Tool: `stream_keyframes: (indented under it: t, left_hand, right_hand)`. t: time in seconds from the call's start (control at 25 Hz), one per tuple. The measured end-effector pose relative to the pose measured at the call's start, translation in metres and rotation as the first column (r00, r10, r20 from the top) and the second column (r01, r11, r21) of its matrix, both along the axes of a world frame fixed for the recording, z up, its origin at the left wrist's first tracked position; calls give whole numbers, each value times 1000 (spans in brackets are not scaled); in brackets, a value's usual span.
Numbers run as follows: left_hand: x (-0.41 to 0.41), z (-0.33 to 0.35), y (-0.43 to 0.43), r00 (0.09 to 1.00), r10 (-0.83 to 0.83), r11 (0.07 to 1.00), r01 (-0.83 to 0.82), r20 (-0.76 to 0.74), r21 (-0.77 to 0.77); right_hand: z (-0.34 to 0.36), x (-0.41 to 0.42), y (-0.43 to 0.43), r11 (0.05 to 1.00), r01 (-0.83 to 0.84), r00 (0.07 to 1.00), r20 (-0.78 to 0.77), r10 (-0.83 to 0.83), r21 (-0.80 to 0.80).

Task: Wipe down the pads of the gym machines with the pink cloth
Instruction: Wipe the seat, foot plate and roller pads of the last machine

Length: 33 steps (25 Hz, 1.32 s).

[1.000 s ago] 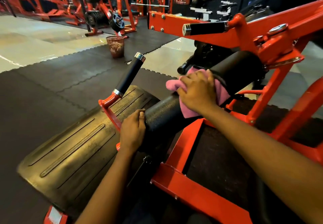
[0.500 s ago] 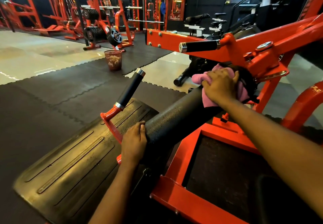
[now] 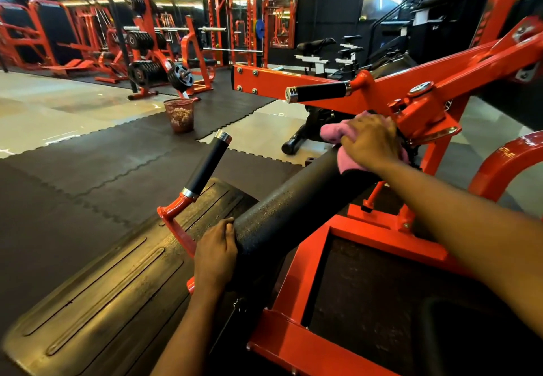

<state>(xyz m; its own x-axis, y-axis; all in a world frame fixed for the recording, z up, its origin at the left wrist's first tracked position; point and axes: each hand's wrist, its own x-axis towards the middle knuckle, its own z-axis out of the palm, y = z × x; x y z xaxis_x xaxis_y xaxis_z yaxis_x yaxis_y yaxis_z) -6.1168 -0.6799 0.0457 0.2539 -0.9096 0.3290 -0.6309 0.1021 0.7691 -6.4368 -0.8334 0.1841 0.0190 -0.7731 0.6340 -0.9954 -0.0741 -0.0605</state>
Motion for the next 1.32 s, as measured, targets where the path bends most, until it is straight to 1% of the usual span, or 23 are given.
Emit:
stream_keyframes:
  t: [0.08, 0.12, 0.16, 0.24, 0.32, 0.44, 0.52, 0.56, 0.64, 0.68, 0.72, 0.76, 0.8, 0.84, 0.88, 0.92, 0.96, 1.0, 1.04, 1.08, 1.2, 1.24, 1.32]
  left_hand:
    - [1, -1, 0, 1000, 4, 1000, -4, 3, -4]
    - [1, -1, 1, 1000, 5, 1000, -5, 9, -10]
    - [1, -2, 1, 1000, 5, 1000, -5, 18, -18]
    - [1, -3, 1, 999, -11, 1000, 11, 42, -21]
    - [6, -8, -4, 997, -63, 998, 64, 44, -8]
    - [18, -18, -7, 983, -168, 986, 167, -77, -22]
    - [22, -16, -5, 976, -164, 984, 152, -141, -89]
    - [22, -12, -3, 974, -155, 981, 132, -164, -139]
    - [15, 5, -2, 973, -125, 966, 75, -194, -246]
    - [9, 15, -4, 978, -94, 957, 36, -188, -288]
    - [0, 26, -7, 985, -50, 948, -5, -164, -317]
    - [-13, 37, -11, 994, 8, 948, -42, -109, -316]
    - [-30, 48, -16, 998, 60, 962, -65, -28, -265]
    - [-52, 58, -23, 994, 87, 984, -75, 65, -164]
    - [-75, 67, -32, 985, 86, 996, -82, 149, -38]
    - [-99, 75, -40, 975, 71, 992, -90, 209, 86]
    - [-120, 81, -48, 967, 60, 978, -107, 247, 180]
    - [-136, 84, -55, 955, 66, 964, -136, 290, 230]
    - [-145, 84, -60, 942, 87, 957, -170, 324, 235]
    - [-147, 80, -62, 929, 129, 960, -204, 346, 190]
    - [-122, 53, -54, 917, 212, 975, -220, 337, -14]
    - [-107, 42, -51, 917, 220, 975, -221, 333, -35]
    - [-77, 23, -42, 911, 239, 969, -245, 335, -25]
  right_hand:
    - [8, -10, -6, 999, 52, 993, 106, -53, 11]
    - [7, -5, -5, 997, 71, 989, 131, -73, 15]
    - [3, 3, -3, 996, 86, 988, 127, -87, 13]
    - [-10, 29, 8, 997, 78, 995, 62, -78, 3]
    - [-26, 54, 22, 1000, 26, 999, 41, -26, 10]
    - [-47, 96, 50, 999, -40, 996, 78, 38, 33]
    - [-67, 133, 73, 993, -93, 994, 68, 88, 74]
    - [-78, 153, 83, 985, -136, 990, 37, 133, 108]
    - [-89, 174, 100, 953, -260, 965, 0, 263, 155]
    - [-83, 172, 102, 923, -343, 939, 54, 339, 173]
    - [-72, 161, 99, 899, -411, 907, 164, 388, 150]
    - [-58, 142, 90, 902, -424, 880, 270, 390, 80]
    - [-45, 117, 76, 934, -358, 876, 341, 340, -12]
    - [-35, 89, 60, 969, -244, 894, 376, 242, -43]
    - [-30, 60, 45, 989, -145, 921, 366, 132, 6]
    - [-31, 38, 33, 991, -89, 952, 301, 54, 104]
    - [-37, 24, 23, 983, -68, 976, 215, 30, 171]
    - [-45, 17, 16, 982, -74, 987, 151, 47, 174]
    - [-53, 16, 12, 989, -83, 991, 116, 69, 124]
    - [-58, 18, 10, 995, -88, 991, 106, 82, 53]
    - [-65, 20, 8, 994, -71, 992, 99, 79, -85]
    - [-67, 20, 8, 992, -73, 992, 99, 83, -102]
    - [-69, 20, 6, 989, -82, 989, 113, 96, -126]
